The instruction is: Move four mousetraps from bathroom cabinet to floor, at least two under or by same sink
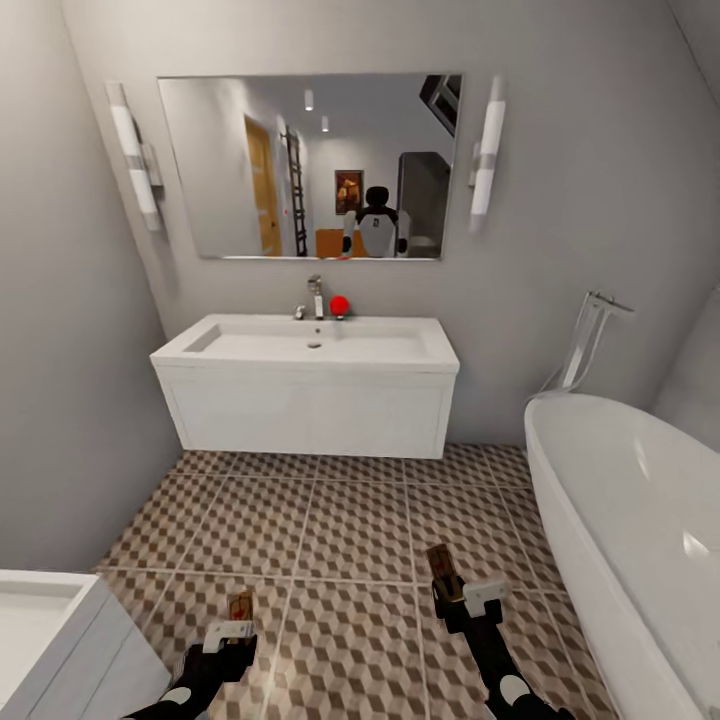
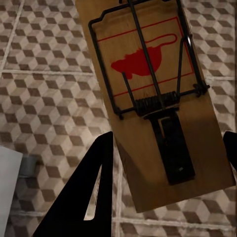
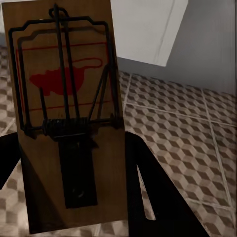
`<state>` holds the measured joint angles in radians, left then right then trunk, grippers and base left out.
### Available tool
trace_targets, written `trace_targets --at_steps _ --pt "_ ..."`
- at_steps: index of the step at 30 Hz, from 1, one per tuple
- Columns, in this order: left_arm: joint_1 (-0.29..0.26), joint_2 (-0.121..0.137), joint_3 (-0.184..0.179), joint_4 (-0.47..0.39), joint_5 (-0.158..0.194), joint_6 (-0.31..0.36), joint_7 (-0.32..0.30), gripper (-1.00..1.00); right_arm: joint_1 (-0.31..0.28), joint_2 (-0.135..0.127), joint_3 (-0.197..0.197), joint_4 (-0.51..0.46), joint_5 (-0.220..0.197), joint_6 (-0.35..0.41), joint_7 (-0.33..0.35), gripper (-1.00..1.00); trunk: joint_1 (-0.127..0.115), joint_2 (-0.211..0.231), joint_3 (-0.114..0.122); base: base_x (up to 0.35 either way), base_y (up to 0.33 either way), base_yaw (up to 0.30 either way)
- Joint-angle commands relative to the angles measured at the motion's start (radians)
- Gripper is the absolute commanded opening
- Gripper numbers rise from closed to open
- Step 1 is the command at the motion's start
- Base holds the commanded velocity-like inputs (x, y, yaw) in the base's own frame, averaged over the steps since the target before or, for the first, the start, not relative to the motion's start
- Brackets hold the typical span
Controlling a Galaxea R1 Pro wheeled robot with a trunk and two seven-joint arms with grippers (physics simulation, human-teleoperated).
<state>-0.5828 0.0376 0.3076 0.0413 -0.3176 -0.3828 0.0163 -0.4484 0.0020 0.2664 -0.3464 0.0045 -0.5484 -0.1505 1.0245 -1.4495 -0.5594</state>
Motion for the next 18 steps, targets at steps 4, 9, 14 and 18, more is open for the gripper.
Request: trace_targets --at_steps 4,9,14,18 --pt "-0.002 0.001 0.008 0.004 -0.011 -0.007 0.002 -1.00 -0.001 0.000 0.007 0.001 -0.003 -0.003 -0.008 -1.00 0.000 0.000 -0.001 0.284 -0.088 -0.113" --pt "-0.002 0.001 0.008 0.004 -0.011 -0.007 0.002 -1.00 -0.001 0.000 0.007 0.001 -0.003 -0.003 -0.008 -1.00 0.000 0.000 -0.001 0.282 -0.030 -0.074" --pt "-0.002 0.001 0.008 0.004 -0.011 -0.007 0.002 -1.00 -0.001 0.001 0.007 0.001 -0.003 -0.003 -0.008 -1.00 0.000 0.000 -0.001 0.274 -0.003 -0.009" --pt "-0.002 0.001 0.008 0.004 -0.011 -0.007 0.002 -1.00 -0.001 0.000 0.008 0.001 -0.003 -0.003 -0.008 -1.00 0.000 0.000 -0.001 0.268 0.000 -0.001"
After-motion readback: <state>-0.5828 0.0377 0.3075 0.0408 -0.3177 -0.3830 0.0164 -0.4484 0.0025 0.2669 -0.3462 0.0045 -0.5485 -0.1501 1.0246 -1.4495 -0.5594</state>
